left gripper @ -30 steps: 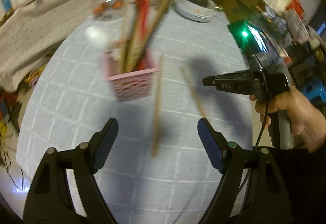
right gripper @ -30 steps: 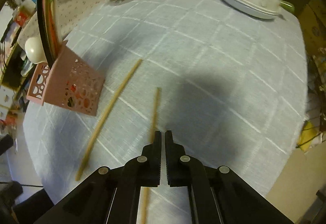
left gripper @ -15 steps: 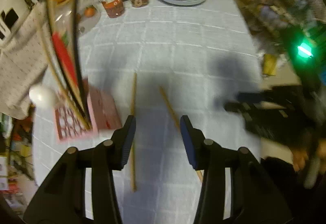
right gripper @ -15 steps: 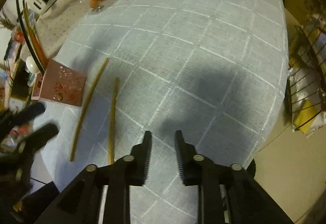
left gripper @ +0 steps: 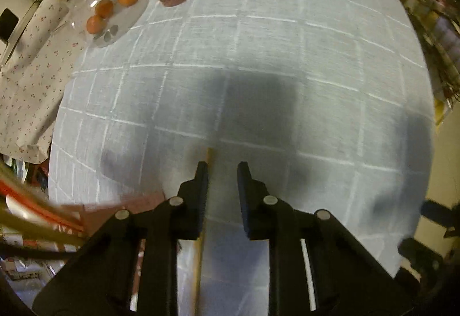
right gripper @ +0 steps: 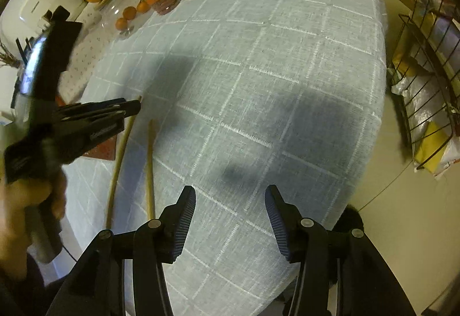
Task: Organize utensils
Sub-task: 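Grasp the other wooden chopstick with the left tool while the right tool holds its chopstick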
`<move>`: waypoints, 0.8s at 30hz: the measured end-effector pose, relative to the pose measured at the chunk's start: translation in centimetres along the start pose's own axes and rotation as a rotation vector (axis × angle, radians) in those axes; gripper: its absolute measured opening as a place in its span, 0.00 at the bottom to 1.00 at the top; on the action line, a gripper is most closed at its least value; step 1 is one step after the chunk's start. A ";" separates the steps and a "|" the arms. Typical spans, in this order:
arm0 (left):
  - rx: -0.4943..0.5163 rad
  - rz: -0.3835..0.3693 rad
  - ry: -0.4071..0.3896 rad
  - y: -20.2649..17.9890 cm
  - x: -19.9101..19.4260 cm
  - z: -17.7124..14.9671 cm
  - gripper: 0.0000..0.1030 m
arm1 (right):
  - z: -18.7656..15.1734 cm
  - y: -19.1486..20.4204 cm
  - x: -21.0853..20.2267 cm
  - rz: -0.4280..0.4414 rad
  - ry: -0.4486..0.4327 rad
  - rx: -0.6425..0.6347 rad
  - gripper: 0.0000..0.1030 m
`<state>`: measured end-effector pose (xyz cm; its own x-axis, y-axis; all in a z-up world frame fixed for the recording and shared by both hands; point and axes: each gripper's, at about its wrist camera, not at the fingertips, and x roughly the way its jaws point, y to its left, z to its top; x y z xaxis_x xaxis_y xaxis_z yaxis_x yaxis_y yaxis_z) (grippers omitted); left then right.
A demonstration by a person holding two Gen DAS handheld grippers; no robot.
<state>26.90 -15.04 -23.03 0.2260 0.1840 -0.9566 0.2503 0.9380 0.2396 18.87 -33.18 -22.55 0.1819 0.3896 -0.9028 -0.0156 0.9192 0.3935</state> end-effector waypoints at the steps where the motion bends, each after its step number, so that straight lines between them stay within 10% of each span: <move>1: -0.005 0.004 0.004 0.2 0.3 0.2 0.22 | 0.0 0.0 -0.1 0.007 -0.001 0.001 0.50; 24: -0.004 -0.012 0.027 0.5 2.6 -0.2 0.07 | 0.1 0.7 -0.1 0.021 -0.005 -0.005 0.51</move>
<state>27.47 -14.01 -25.41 0.1974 0.1804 -0.9636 0.2487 0.9415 0.2272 18.93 -32.61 -22.18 0.1861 0.4081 -0.8937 -0.0241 0.9113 0.4111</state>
